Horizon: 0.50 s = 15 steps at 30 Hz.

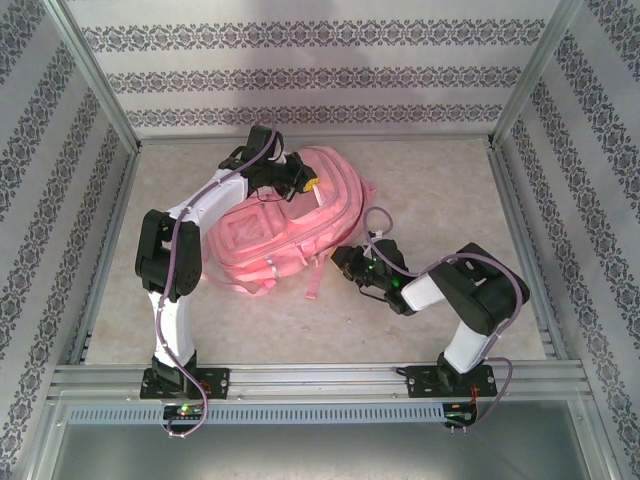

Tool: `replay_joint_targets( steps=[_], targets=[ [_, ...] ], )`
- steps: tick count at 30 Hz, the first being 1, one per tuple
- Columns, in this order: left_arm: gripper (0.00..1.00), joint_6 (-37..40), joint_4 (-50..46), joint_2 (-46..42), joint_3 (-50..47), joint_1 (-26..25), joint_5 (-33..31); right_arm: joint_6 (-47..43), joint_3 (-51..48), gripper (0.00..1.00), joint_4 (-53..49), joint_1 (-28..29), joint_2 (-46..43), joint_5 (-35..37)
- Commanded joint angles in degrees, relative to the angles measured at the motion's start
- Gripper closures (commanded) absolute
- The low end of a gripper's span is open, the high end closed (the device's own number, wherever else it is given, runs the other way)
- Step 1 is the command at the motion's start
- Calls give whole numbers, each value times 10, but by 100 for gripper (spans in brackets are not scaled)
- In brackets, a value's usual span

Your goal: Pack the student bag

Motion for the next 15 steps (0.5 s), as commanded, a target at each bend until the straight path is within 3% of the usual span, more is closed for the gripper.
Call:
replay_joint_targets(
  steps=[1,4,7,11,15],
  targets=[
    [100,18,-35,-6,8,14,4,-108,24,64,-106,10,-61,-25],
    [100,20,-38,-7,8,14,4,-245,35,61,-218,50,-136,58],
    [100,20,-37,-7,8,14,4,-364,36,62,-254,97,-177,137],
    [100,18,-35,-6,10,13,4,-437,81,64,-353,115,-169,168],
    [100,16,-33,-5,11,14,4,-475,85,62,-361,131,-160,201]
  ],
)
